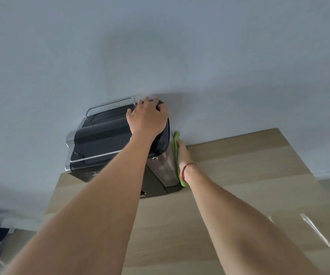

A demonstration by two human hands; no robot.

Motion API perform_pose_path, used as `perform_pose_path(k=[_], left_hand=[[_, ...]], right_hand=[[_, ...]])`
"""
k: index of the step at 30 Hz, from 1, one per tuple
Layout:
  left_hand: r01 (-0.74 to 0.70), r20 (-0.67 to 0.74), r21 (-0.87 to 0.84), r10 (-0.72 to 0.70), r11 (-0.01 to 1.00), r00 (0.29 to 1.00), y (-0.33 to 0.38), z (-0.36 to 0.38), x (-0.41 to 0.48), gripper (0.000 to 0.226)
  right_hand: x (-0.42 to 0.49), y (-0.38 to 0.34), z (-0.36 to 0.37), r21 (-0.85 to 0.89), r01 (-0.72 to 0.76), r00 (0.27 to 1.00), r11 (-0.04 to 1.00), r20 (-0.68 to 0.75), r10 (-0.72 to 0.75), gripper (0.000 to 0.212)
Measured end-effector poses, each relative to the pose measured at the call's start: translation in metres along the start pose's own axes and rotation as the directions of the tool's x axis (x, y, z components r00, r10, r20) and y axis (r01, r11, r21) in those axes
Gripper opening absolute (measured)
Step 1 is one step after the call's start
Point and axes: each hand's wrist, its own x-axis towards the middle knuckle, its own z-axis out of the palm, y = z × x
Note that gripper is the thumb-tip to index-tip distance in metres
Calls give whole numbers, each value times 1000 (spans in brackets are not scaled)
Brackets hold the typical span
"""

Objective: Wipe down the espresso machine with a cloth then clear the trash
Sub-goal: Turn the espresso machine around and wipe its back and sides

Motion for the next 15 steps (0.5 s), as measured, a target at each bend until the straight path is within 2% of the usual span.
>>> perform_pose_path(k=[2, 4, 7, 11, 13, 15], left_hand=[[-10, -5, 6, 10, 1000, 1000, -2, 2, -2, 49], [-11, -14, -5, 11, 1000, 1000, -3, 3, -2, 49], [-2, -16, -37, 1, 999, 1000, 0, 3, 1, 45], [2, -49, -26, -4, 1000, 999, 0, 7, 11, 39], [2, -73, -18, -3, 1000, 997, -2, 11, 15, 37], [8, -78, -18, -9, 1000, 997, -3, 12, 16, 35]], right_hand=[[-15, -26, 11, -104, 3, 999, 995, 51, 2, 85], [-10, -36, 14, -96, 58, 998, 994, 22, -56, 91], [-4, -32, 11, -93, 22, 1000, 995, 7, -21, 80], [15, -14, -3, -148, -80, 995, 986, -70, 70, 107], [23, -3, -9, -140, -100, 993, 985, -83, 89, 102], [36, 11, -15, -141, -61, 991, 988, -126, 43, 85]])
